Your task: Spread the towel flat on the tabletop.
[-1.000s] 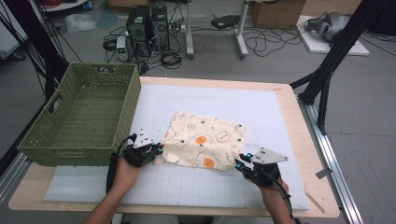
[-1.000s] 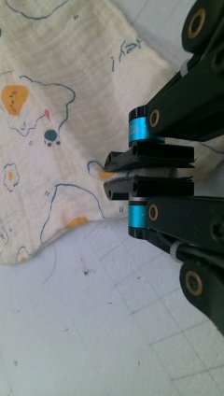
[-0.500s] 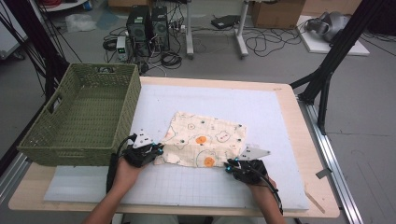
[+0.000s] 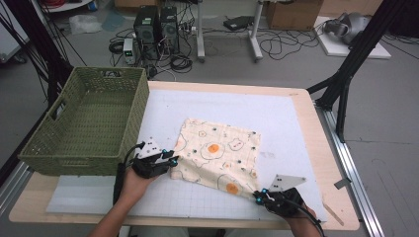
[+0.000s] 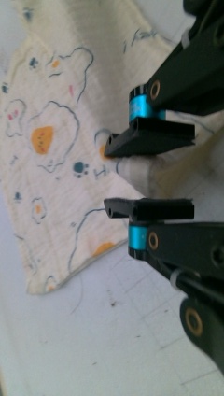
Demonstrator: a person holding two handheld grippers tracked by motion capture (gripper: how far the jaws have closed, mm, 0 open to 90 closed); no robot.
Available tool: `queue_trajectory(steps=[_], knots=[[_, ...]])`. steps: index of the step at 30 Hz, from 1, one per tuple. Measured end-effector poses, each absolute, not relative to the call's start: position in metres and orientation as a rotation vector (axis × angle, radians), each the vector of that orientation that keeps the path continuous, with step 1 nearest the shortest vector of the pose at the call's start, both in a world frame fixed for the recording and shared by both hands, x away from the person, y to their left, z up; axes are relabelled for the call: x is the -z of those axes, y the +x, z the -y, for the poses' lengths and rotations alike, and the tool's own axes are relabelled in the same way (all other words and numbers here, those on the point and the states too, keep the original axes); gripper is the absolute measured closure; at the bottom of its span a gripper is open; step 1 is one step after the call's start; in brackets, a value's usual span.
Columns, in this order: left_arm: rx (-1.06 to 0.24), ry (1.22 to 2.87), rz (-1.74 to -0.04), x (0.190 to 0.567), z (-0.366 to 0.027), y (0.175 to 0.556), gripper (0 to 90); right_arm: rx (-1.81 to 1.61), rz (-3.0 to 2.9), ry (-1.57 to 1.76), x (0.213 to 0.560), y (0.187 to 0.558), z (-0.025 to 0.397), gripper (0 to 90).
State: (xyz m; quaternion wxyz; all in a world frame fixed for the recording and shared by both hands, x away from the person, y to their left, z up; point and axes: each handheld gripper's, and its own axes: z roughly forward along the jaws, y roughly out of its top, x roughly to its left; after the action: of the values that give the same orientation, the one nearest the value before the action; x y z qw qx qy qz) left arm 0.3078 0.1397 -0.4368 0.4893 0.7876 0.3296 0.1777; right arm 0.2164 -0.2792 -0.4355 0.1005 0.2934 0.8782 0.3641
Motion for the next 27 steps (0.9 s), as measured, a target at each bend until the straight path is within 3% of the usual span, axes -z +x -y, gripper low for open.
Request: queue_trajectory(steps=[4,9,20,27], knots=[[-0.454,1.876,-0.836,0.435,-0.143,0.31,54.5,-1.083,-2.59,0.874,0.434,0.206,0.289,84.2],[-0.451,1.837,-0.875,0.435,-0.147,0.317,49.9,-1.155,-2.466,0.916,0.426,0.208,0.296,62.4],[-0.429,1.787,-0.938,0.424,-0.144,0.341,41.8,-1.194,-2.258,0.999,0.414,0.259,0.29,36.7],[-0.428,1.791,-0.963,0.426,-0.144,0.345,40.5,-1.053,-2.216,1.143,0.425,0.317,0.272,35.1]])
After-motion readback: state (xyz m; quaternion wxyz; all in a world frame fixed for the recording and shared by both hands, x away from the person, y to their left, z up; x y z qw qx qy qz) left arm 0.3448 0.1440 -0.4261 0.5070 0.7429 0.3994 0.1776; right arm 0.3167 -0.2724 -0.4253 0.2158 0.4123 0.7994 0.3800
